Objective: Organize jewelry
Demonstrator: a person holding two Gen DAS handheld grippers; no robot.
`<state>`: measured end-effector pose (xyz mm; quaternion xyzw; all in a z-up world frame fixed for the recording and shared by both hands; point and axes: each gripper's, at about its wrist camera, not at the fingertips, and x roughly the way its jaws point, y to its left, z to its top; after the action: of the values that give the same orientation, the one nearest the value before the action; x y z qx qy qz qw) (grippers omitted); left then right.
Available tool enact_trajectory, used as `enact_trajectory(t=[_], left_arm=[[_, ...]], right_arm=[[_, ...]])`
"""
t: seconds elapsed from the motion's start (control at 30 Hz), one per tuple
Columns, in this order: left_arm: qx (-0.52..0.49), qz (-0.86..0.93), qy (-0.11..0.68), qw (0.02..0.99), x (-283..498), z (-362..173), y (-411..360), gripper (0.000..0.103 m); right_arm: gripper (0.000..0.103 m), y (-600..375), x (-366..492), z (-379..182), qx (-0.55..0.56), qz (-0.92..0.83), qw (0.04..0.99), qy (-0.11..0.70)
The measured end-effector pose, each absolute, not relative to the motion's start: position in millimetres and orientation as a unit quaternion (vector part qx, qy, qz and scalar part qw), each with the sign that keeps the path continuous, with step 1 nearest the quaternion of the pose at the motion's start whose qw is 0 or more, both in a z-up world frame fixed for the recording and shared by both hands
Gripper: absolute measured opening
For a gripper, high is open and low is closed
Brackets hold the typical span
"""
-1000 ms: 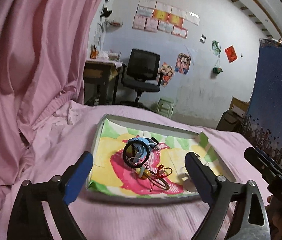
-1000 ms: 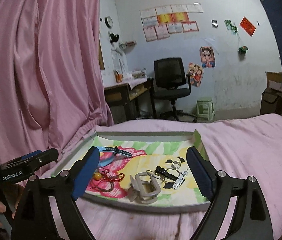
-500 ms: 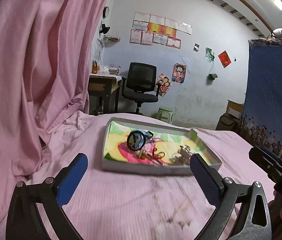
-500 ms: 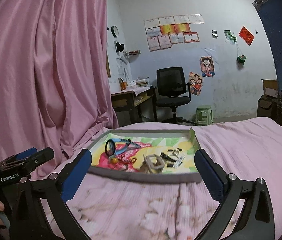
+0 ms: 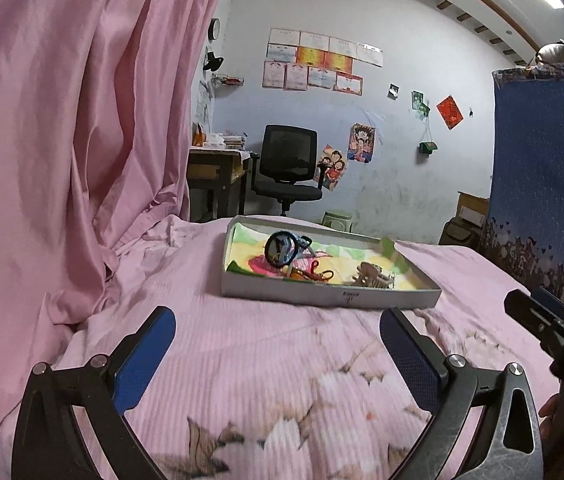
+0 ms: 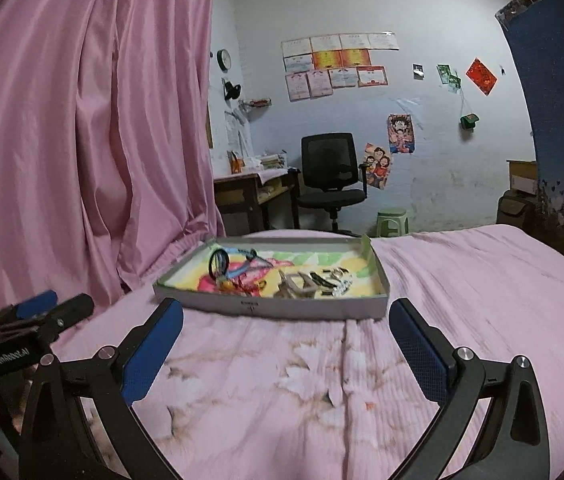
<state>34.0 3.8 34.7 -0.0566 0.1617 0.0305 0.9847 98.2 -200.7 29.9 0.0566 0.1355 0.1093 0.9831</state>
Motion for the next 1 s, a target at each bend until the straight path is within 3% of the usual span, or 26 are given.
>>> enact_trajectory(t=[1.0], left_arm=[[-0.072, 0.041, 0.174, 0.981, 25.5, 6.2, 13.7, 0.103]], right_arm=[[0.101, -196.9, 90.2, 13.5, 0.044, 0.113, 0.982, 0.147]])
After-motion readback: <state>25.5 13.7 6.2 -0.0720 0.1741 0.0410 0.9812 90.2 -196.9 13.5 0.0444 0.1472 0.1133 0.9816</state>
